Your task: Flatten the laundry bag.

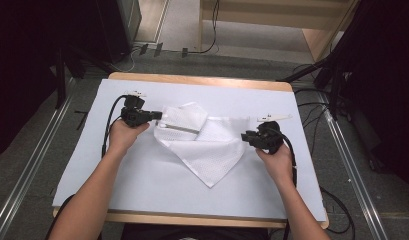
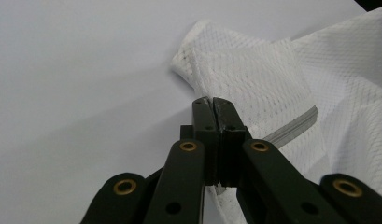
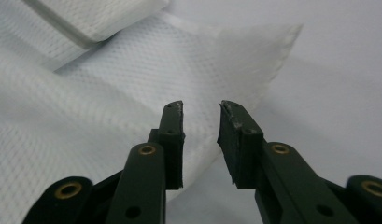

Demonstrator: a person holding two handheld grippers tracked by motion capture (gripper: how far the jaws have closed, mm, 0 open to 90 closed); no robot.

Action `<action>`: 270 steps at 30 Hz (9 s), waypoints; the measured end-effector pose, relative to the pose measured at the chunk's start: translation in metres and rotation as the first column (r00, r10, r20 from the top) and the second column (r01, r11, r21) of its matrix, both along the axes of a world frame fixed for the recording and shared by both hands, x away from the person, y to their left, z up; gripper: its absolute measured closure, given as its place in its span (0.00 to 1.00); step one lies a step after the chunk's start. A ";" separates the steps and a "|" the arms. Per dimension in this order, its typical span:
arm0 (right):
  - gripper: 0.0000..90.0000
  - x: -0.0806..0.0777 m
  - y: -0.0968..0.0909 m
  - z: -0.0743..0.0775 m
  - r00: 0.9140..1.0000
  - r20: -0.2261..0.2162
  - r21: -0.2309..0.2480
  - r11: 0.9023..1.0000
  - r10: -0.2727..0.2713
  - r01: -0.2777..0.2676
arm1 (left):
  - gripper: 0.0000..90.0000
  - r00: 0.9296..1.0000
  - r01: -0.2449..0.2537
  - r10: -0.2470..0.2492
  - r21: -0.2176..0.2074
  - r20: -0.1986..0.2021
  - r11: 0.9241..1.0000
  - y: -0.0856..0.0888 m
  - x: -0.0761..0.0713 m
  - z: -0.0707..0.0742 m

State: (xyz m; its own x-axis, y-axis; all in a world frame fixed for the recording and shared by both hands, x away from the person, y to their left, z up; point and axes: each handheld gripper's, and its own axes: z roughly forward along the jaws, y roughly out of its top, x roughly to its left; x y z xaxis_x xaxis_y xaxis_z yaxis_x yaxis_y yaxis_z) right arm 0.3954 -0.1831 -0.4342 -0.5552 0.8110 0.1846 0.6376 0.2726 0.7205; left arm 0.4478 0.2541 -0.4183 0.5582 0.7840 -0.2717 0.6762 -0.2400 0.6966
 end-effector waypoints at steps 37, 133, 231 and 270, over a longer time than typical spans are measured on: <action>1.00 0.044 -0.037 -0.009 0.989 -0.066 0.043 0.989 -0.135 0.138 | 1.00 0.991 -0.136 0.136 -0.030 0.003 0.990 0.049 -0.019 0.000; 0.90 -0.007 0.004 -0.040 0.986 -0.012 -0.098 0.982 -0.164 0.162 | 1.00 0.999 -0.013 0.020 0.137 -0.049 0.990 0.035 0.038 -0.036; 0.77 0.022 -0.011 -0.006 0.996 -0.024 0.022 0.996 -0.088 0.089 | 0.77 0.994 0.096 -0.089 0.108 -0.067 0.990 0.018 0.003 -0.009; 0.76 -0.061 -0.038 -0.026 0.991 -0.033 0.010 0.991 -0.133 0.134 | 0.87 0.993 0.118 -0.119 0.195 -0.007 0.974 -0.019 0.063 -0.037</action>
